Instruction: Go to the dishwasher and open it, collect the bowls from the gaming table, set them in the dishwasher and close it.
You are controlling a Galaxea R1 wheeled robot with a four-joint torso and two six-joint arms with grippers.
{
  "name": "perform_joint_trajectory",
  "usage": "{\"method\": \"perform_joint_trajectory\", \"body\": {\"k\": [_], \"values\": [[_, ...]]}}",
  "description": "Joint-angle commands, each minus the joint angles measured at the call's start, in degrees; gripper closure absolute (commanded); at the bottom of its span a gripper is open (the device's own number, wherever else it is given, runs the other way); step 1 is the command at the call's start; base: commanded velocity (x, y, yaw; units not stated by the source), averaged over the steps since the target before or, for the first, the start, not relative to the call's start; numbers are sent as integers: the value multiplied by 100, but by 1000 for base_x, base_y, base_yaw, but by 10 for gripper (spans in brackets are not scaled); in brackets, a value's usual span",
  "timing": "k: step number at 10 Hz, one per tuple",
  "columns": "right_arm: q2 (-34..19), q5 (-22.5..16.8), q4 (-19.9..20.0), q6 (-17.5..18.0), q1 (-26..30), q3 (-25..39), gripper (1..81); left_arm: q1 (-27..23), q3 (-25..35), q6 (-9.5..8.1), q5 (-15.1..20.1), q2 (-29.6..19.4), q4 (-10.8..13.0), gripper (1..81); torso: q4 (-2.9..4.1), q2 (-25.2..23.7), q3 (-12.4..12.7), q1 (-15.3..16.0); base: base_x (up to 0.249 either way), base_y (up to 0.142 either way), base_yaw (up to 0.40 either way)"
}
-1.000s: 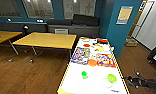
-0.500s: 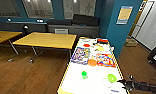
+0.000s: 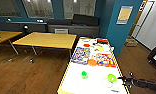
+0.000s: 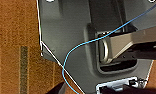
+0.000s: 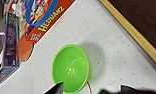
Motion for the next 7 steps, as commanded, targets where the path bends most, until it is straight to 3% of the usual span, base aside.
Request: {"method": "perform_joint_trajectory", "body": {"k": [1, 7], "values": [[-194, -137, 227, 30, 996, -476, 10, -111, -16, 24, 359, -22, -23, 10, 0, 0, 0, 0, 0, 0, 0], [413, -146, 174, 20, 1137, -1400, 10, -129, -16, 24, 359, -22, -23, 10, 0, 2, 0, 0, 0, 0, 0]]}}
